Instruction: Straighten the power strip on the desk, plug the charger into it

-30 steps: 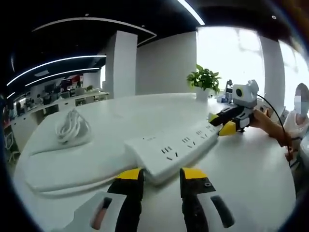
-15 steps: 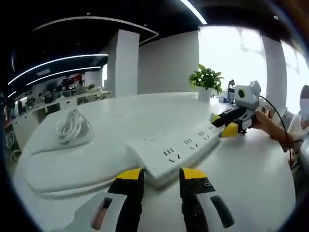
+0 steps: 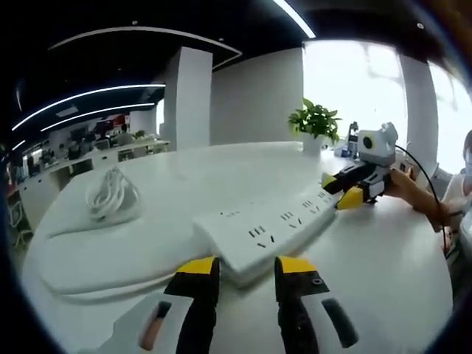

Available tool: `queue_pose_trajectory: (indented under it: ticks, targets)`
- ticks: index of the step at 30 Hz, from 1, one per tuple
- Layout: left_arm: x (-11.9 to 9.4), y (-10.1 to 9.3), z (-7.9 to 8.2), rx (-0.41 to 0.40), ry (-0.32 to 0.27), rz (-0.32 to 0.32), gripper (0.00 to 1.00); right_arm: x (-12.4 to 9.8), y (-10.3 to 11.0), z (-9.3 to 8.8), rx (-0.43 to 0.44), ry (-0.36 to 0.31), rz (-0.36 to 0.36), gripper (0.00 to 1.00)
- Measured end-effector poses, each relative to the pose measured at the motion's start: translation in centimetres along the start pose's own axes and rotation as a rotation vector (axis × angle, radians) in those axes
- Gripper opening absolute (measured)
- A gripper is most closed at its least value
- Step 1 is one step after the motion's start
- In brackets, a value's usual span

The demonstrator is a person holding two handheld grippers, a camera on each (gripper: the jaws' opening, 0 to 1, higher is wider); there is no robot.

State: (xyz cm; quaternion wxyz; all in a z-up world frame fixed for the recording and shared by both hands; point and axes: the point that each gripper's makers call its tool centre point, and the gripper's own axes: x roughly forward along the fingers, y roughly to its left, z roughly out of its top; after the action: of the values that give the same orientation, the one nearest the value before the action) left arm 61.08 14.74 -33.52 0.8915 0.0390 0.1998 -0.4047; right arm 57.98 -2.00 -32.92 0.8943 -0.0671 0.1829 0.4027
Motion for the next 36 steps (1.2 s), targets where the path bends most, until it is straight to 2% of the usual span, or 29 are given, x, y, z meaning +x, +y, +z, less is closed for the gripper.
queue_pose_trajectory:
  ticks: [6, 23, 30, 36]
  targets:
    - [0.0, 0.0, 0.1, -0.017, -0.008, -0.004, 0.31, 0.1, 0.0, 0.1, -0.003, -0.001, -0.003, 0.33]
    - [-0.1, 0.1, -0.1, 0.070, 0.021, 0.045, 0.31, 0.3, -0.9, 0.4, 0.016, -0.019, -0.045, 0.32]
    - [-0.3, 0.3, -0.1, 0.037, 0.006, 0.037, 0.29, 0.7, -1.5, 0.9, -0.011, -0.008, -0.049, 0.32]
    - [-0.3, 0.0, 0.0, 0.024, 0.001, 0.040, 0.30, 0.4, -0.9, 0.6, -0.010, -0.005, -0.049, 0.31]
